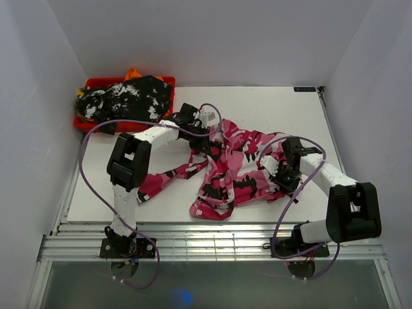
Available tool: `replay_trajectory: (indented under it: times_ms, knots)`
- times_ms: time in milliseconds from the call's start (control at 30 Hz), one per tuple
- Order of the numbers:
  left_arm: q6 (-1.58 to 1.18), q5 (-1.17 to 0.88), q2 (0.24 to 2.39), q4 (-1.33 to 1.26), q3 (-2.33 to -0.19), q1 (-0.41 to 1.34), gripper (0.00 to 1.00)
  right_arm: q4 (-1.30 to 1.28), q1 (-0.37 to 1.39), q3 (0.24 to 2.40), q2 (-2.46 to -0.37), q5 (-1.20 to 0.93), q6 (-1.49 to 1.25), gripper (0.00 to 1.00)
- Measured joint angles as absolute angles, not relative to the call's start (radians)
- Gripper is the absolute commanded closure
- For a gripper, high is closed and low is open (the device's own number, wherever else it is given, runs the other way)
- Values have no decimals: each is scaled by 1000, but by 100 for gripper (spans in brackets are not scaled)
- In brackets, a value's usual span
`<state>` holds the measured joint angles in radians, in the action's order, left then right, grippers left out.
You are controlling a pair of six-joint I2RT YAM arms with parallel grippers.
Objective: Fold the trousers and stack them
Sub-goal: Flatten the trousers out
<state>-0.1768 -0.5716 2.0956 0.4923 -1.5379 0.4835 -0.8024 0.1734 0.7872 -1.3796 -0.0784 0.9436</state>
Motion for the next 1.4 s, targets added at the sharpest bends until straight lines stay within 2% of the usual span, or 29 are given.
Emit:
replay_trajectory:
  times_ms: [133, 433, 567, 733, 967, 1167, 1300, 1333, 1367, 1400]
  knots:
    - [-65, -550, 2006, 613, -1531, 434, 100, -802, 149, 787, -1378, -78, 950, 92]
    - [265, -424, 1607, 916, -1432, 304, 100, -803, 89, 787, -1363, -54, 972, 92]
    - [397, -379, 1502, 1069, -1377, 216, 100, -802, 57, 775, -1346, -44, 983, 92]
    - [595, -336, 1435, 1239, -1304, 85, 100, -806, 22, 766, -1335, -14, 1003, 92]
    - [755, -203, 1346, 1335, -1172, 30, 100, -811, -36, 766, -1335, 17, 1027, 92]
    - [765, -65, 1409, 1284, -1125, -148, 100, -814, -114, 767, -1335, 30, 1072, 92]
    - [785, -33, 1413, 1226, -1046, -197, 100, -819, -149, 767, -1340, 4, 1099, 92]
    - [793, -32, 1412, 1221, -1026, -197, 97, -821, -155, 768, -1344, -1, 1105, 92]
    - [802, -34, 1412, 1217, -1008, -197, 85, -822, -160, 769, -1349, -4, 1109, 92]
    - [814, -35, 1412, 1218, -997, -197, 62, -822, -164, 769, -1353, -7, 1112, 92]
